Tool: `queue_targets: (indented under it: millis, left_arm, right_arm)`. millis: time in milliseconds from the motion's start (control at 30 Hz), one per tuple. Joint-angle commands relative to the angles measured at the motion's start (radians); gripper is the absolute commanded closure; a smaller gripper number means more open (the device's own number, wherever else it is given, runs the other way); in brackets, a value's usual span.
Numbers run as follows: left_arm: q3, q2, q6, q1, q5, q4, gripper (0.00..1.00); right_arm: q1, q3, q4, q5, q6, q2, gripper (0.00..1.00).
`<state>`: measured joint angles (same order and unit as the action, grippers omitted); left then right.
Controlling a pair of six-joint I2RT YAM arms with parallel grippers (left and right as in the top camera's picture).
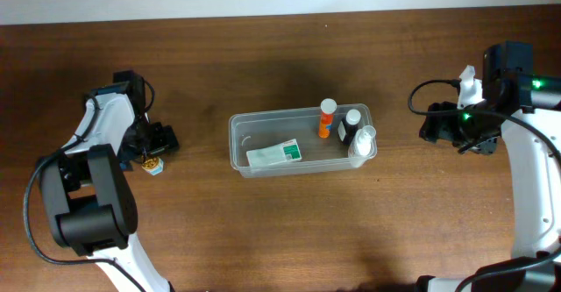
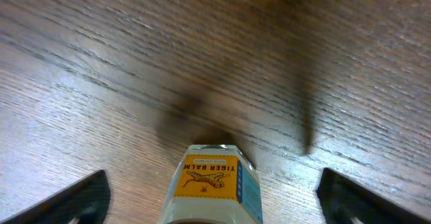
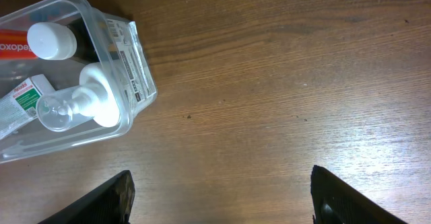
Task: Pack container
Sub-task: 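Grasp the gold-lidded Tiger Balm jar with the left gripper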
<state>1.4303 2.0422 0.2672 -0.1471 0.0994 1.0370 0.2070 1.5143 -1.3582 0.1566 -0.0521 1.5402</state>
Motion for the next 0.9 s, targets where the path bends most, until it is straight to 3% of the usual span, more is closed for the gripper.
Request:
queue_targets:
  millis: [0,267,367,600,867]
  left_arm:
    - [-0.006,0.005,0.009,0.0,-0.035,0.018,0.21]
    - [-0.006,0.005,0.009,0.0,-0.059,0.066,0.5]
    - [-0.006,0.004,0.009,0.0,-0.059,0.076,0.56]
    - [0.024,-0.028,0.009,0.007,-0.06,0.103,0.62]
    - [0.106,-0.234,0.008,0.136,-0.06,0.108,0.64]
  right_arm:
    - [0.002,-0.004,0.0,0.009,0.004,0.0,0.25]
    - [0.002,-0.004,0.0,0.009,0.004,0.0,0.25]
    - [0.002,-0.004,0.0,0.009,0.004,0.0,0.25]
    - [0.002,-0.004,0.0,0.009,0.004,0.0,0.25]
    - [0.002,-0.004,0.0,0.009,0.004,0.0,0.25]
